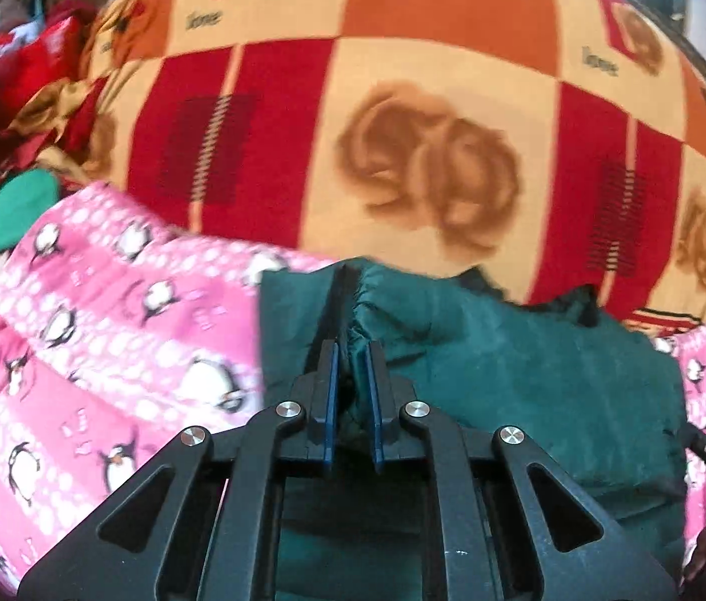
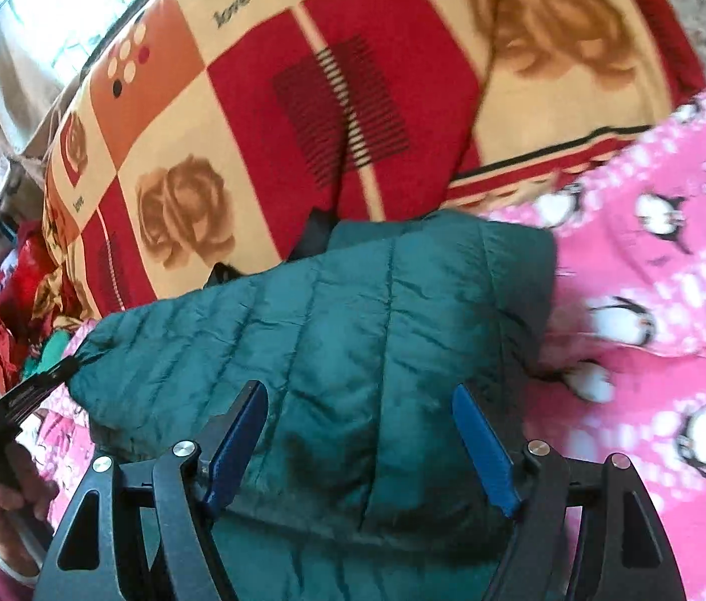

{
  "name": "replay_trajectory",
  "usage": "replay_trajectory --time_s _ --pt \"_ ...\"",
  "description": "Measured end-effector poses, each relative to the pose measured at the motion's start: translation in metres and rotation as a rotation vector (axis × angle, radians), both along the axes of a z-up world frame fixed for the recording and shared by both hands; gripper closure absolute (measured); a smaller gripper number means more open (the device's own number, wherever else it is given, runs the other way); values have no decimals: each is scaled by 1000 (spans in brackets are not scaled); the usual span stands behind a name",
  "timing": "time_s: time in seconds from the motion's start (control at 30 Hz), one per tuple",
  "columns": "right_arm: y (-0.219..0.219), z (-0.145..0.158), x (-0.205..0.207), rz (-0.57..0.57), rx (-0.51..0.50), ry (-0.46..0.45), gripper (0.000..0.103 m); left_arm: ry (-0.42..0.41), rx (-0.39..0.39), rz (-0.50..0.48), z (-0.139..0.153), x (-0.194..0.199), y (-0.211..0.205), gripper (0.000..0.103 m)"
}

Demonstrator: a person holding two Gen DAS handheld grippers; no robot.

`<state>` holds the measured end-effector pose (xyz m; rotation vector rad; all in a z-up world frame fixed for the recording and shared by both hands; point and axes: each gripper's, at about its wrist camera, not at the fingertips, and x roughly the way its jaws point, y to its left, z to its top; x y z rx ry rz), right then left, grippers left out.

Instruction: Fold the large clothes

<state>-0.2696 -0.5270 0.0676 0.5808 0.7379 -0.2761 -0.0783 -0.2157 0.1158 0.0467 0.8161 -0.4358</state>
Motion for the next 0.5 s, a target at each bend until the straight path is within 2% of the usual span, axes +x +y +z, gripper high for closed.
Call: replay_trajectory --time_s 0.03,0.1,0.23,0.43,0.5 --pt "2 -3 9 5 -13 8 29 1 16 18 -5 3 4 99" --pt "4 -9 25 16 -44 28 29 13 35 42 -16 9 12 99" --pt "2 -23 52 28 -98 81 28 70 19 54 -30 15 22 99" --pt "0 -20 56 33 -111 99 28 80 -20 27 -20 11 27 98" --pt "4 -10 47 31 -113 84 28 75 -13 10 -15 7 24 91"
